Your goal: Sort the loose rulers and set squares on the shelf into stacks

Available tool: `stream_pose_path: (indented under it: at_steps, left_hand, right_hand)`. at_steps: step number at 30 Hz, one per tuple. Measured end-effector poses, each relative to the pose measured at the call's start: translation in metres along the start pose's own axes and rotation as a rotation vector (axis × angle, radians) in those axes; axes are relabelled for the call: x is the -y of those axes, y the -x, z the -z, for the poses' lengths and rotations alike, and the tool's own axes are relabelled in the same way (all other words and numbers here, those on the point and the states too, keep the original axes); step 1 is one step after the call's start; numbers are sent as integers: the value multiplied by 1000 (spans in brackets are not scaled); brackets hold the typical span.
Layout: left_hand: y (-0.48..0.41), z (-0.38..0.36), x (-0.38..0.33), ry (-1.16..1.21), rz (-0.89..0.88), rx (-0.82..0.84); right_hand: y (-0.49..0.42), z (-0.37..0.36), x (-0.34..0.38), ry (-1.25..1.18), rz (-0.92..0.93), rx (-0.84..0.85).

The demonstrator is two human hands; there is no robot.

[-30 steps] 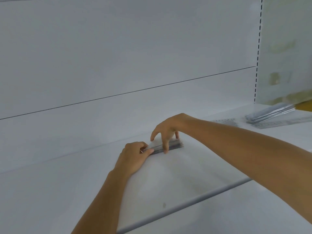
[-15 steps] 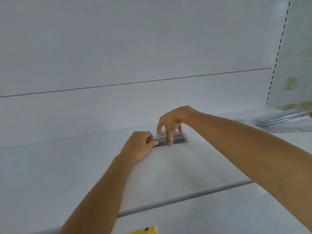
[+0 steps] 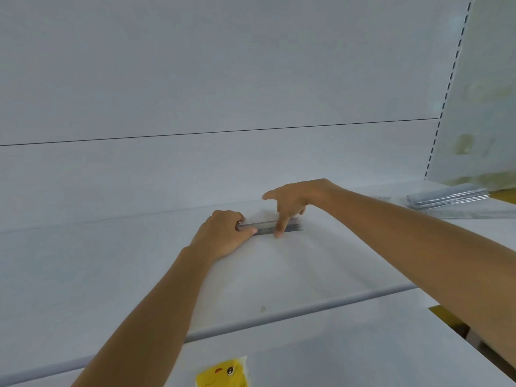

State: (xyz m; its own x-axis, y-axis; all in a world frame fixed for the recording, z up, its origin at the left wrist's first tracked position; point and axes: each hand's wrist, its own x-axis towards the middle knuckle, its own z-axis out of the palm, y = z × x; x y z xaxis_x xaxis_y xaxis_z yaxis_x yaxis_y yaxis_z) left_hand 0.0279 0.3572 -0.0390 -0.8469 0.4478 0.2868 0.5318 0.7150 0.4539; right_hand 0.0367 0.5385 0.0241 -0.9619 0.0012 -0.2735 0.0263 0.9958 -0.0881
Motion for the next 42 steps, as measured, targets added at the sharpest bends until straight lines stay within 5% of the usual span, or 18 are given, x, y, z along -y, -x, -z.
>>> stream_pose_path:
  at_steps: [11, 20, 28, 42]
  left_hand:
    - [6, 3, -6, 62, -12, -39]
    - [3, -1, -5, -39, 33, -38]
    - [3, 3, -2, -60, 57, -22]
    - [6, 1, 1, -149, 1, -45]
  right_hand:
    - [19, -16, -27, -56, -13, -178]
    - [20, -22, -12, 203, 8, -206]
    - [22, -27, -11, 203, 49, -255]
    - [11, -11, 13, 174, -25, -69]
